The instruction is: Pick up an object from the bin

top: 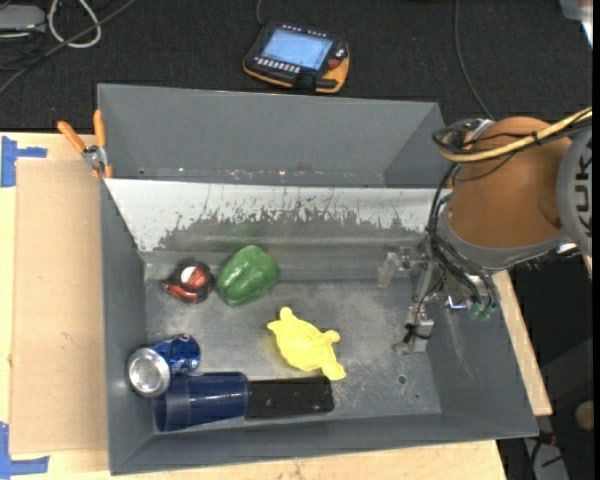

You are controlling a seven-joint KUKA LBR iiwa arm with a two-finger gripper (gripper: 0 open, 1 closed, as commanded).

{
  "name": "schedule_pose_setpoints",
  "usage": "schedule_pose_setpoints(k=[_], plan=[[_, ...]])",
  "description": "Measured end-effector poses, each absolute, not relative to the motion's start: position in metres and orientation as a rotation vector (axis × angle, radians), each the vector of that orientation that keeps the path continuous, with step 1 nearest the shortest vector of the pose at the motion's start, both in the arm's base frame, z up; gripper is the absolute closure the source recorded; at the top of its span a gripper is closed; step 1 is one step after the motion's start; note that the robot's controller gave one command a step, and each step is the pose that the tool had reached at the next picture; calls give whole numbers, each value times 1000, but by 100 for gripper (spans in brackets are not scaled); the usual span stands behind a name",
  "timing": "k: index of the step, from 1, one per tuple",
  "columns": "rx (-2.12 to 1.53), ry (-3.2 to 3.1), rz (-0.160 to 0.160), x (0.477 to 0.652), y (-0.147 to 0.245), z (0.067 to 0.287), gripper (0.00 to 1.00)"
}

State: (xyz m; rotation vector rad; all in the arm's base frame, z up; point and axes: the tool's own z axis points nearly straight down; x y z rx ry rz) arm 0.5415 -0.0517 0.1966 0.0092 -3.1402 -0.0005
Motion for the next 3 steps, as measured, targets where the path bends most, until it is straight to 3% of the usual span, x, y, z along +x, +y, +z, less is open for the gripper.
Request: schedule_pose_setpoints(k=[1,2,3], plan=[[9,-3140,-1,542,-52,197,0],[-57,-3139,-3,574,-17,104,0],[-160,-3142,0,529,-5,115,0]])
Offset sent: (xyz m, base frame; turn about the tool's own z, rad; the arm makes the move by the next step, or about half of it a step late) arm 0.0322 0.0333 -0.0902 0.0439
